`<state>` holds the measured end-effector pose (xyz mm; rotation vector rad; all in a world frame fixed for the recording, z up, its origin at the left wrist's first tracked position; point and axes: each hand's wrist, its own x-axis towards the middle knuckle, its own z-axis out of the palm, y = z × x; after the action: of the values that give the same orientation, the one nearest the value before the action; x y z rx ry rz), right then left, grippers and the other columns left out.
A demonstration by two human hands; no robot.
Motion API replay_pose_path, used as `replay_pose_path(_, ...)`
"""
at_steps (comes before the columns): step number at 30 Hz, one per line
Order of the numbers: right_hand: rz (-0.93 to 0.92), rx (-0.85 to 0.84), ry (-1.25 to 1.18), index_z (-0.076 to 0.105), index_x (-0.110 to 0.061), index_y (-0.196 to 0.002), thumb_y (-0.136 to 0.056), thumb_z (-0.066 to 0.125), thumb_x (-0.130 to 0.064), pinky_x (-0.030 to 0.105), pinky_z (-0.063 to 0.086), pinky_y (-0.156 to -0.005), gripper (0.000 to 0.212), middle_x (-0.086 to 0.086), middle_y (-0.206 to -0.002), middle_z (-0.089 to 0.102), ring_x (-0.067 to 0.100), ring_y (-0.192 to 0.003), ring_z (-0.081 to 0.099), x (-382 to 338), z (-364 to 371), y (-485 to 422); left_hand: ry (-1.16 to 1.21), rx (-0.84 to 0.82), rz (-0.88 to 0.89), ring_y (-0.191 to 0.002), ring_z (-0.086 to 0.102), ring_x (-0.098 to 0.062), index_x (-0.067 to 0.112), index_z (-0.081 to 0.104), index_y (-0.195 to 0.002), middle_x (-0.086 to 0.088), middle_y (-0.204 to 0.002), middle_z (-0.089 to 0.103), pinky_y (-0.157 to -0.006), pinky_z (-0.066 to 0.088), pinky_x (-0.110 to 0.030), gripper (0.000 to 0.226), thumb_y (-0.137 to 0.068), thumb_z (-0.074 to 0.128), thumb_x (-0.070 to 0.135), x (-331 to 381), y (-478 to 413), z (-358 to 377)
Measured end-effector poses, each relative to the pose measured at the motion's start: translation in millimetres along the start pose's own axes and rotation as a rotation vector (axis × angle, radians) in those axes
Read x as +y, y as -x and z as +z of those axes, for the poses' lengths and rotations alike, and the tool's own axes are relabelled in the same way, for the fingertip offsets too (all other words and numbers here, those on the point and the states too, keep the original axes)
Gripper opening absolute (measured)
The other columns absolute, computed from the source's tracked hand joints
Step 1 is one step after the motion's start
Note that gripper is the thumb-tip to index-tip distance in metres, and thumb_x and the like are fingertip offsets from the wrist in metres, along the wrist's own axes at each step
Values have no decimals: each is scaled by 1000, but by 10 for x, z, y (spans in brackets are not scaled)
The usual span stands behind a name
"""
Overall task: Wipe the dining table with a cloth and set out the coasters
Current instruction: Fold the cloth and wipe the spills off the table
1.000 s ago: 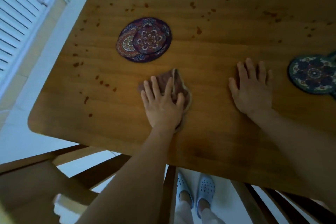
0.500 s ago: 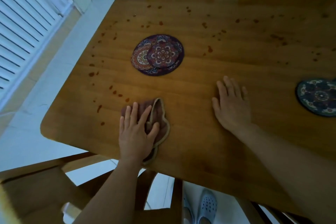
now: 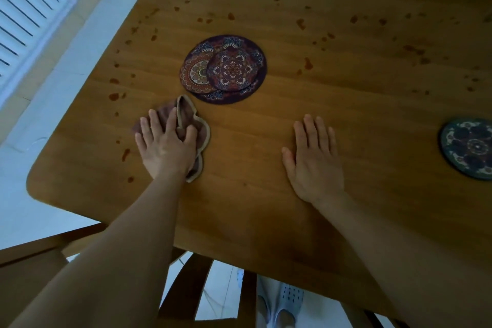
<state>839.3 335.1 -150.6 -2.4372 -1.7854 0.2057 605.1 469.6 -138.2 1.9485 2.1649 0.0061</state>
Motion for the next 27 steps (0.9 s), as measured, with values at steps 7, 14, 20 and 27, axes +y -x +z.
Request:
replay_pose_path(7, -5, 24, 5, 25, -7, -152, -100, 18, -48, 47, 5, -122, 67, 16, -161, 18, 32, -150, 8, -11, 11, 8, -12, 16, 147, -151, -5, -22, 37, 15, -155, -3, -165, 1, -122, 0, -43, 65, -96, 28, 62, 293, 606, 151)
replay_pose_path(14, -6, 13, -1, 25, -8, -152, -99, 17, -49, 47, 5, -122, 67, 15, -161, 17, 31, -150, 6, 5, -17, 0, -90, -59, 636, -151, -6, -18, 41, 15, -153, 2, -165, 2, -123, 2, -41, 63, -95, 23, 64, 119, 1081, 235)
replay_pose_path(20, -11, 4, -12, 25, -9, -152, -98, 14, -51, 46, 4, -122, 70, 15, -161, 16, 30, -150, 6, 33, -27, 7, -100, -65, 701, -151, -6, -11, 45, 15, -152, 8, -164, 3, -123, 3, -39, 65, -92, 30, 65, -360, 738, 142)
replay_pose_path(27, 0, -8, 18, 24, -9, -152, -100, 18, -50, 47, 5, -122, 66, 14, -162, 15, 29, -150, 5, 3, -31, 0, -77, 15, 383, -151, -3, -15, 41, 13, -154, 3, -165, 4, -123, 1, -39, 65, -93, 23, 62, -296, 307, 85)
